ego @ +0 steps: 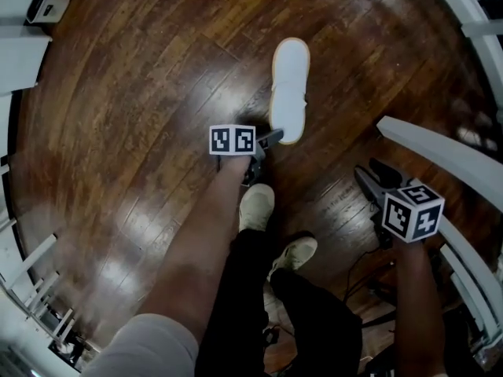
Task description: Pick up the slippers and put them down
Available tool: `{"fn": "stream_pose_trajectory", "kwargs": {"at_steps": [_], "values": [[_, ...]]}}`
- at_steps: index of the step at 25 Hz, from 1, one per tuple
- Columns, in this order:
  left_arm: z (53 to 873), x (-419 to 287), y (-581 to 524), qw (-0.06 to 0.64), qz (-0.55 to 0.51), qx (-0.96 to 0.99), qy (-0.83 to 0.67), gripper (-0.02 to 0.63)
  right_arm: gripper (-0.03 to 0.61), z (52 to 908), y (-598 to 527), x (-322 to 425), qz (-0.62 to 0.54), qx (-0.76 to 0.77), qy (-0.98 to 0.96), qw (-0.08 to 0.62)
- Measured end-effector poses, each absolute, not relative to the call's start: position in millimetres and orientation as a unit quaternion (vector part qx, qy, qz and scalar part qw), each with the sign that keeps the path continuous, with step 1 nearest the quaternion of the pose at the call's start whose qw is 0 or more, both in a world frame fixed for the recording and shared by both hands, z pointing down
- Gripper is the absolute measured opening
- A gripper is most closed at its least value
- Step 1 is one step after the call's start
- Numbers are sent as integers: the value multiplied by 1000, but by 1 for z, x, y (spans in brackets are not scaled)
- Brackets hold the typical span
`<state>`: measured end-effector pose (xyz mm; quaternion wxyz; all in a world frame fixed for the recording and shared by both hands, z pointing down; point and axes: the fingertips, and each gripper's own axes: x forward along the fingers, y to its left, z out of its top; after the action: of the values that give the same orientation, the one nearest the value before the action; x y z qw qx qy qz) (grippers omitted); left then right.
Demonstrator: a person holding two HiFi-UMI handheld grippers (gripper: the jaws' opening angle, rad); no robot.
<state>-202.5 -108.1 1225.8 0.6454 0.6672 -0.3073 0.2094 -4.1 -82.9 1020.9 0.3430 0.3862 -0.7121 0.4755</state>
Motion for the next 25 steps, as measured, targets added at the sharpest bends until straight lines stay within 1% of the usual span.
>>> {"fn": "stream_pose_trajectory", "kwargs": {"at_steps": [3, 6, 9, 12, 14, 15, 16, 18, 21, 25], "values": [[1165, -219, -103, 605, 252, 689, -310, 308, 202, 973, -79, -13, 476, 387, -715, 335], [1073, -231, -84, 564, 287, 713, -301, 308, 202, 903, -64, -20, 475, 383, -719, 334], [966, -241, -67, 530, 318, 729, -294, 308, 202, 811, -48, -21, 474, 388, -718, 329], [851, -243, -81, 489, 321, 752, -304, 305, 202, 702, -42, -13, 460, 412, -721, 313], [768, -230, -84, 455, 313, 781, -292, 296, 202, 628, -30, -1, 448, 433, -722, 302], [727, -223, -81, 437, 309, 796, -282, 293, 187, 593, -20, 5, 442, 444, -722, 296], [687, -215, -76, 419, 305, 811, -270, 281, 187, 559, -8, 13, 435, 455, -721, 290], [612, -198, -65, 387, 295, 838, -247, 278, 187, 499, 17, 30, 419, 478, -720, 279], [505, -167, -45, 340, 275, 875, -206, 278, 187, 422, 61, 61, 397, 517, -715, 255], [381, -117, 2, 258, 268, 916, -150, 278, 187, 337, 135, 96, 363, 557, -716, 213]]}}
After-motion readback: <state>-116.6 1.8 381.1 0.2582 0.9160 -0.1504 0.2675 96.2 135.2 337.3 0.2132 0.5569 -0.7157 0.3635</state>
